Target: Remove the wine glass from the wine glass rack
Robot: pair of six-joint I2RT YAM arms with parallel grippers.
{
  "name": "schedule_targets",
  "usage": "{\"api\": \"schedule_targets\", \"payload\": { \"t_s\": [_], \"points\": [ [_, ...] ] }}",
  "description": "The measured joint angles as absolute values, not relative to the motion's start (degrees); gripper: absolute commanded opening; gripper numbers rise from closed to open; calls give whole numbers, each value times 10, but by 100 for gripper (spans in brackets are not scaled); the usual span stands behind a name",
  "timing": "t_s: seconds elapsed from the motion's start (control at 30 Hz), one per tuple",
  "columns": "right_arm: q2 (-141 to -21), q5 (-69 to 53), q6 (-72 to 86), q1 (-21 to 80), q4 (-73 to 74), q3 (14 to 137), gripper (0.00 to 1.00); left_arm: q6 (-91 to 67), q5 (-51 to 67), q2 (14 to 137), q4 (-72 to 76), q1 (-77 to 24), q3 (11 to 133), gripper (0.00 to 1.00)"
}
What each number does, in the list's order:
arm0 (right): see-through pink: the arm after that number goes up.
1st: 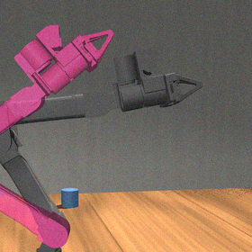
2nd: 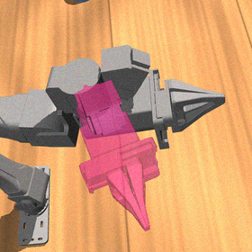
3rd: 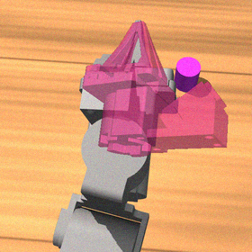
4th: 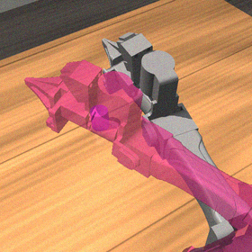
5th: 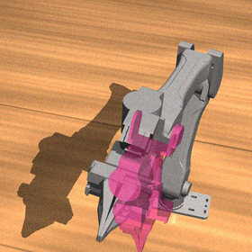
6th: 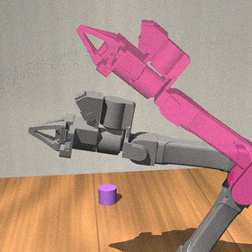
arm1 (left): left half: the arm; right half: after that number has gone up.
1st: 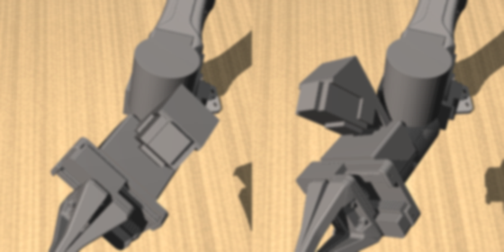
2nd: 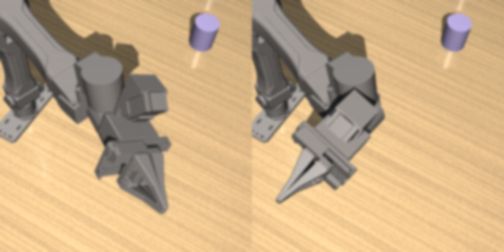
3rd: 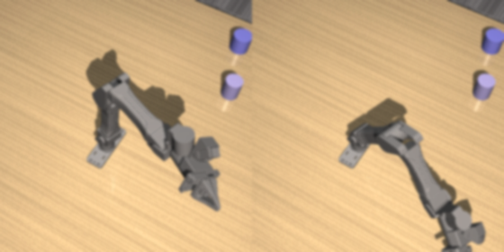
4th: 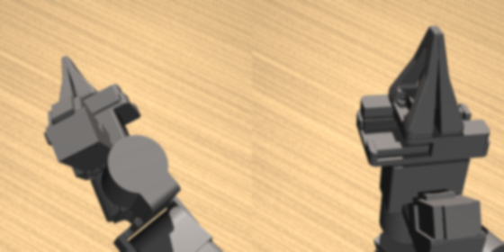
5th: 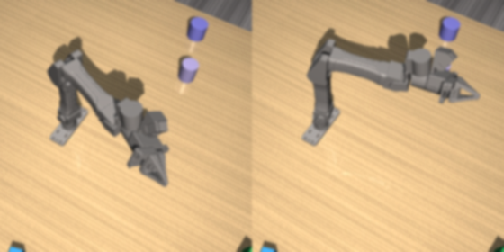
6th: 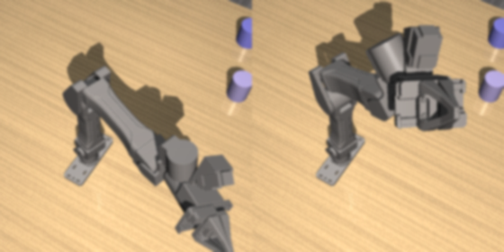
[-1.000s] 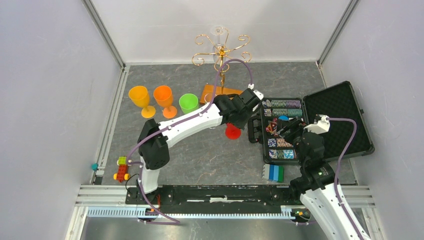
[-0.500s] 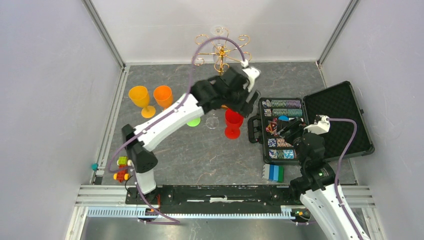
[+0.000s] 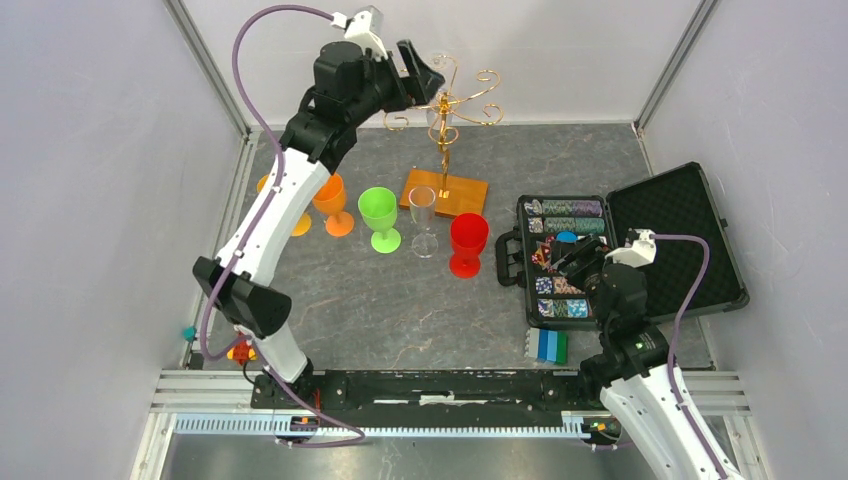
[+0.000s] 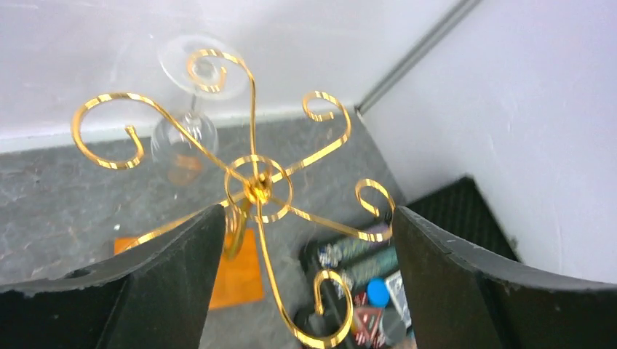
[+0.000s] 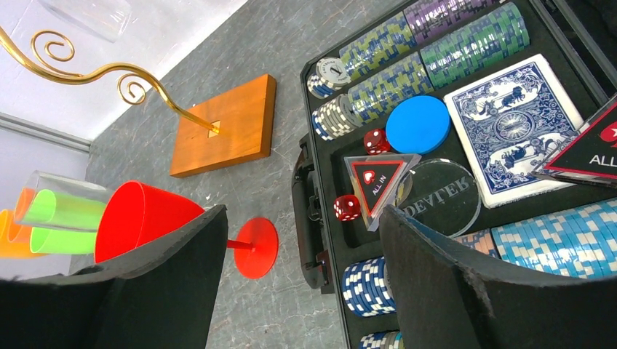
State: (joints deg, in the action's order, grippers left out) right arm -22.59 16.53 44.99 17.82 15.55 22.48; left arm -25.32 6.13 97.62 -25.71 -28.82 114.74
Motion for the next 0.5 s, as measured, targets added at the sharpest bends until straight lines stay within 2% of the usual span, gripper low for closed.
{"api": "schedule_targets", "payload": {
  "t_s": [0.03, 0.17, 0.27, 0.5],
  "points": [
    [-226, 165, 451, 178, 156, 225, 80, -273, 60, 984, -239, -279, 1150, 76],
    [-226, 165, 452, 178, 156, 225, 80, -346, 31, 1037, -190, -268, 1185, 64],
    [-226, 163, 454, 178, 156, 225, 80, -398, 6, 1082, -169, -269, 1216, 52],
    [-226, 152, 463, 178, 156, 225, 80, -473, -76, 1141, -144, -278, 1226, 51]
  ]
}}
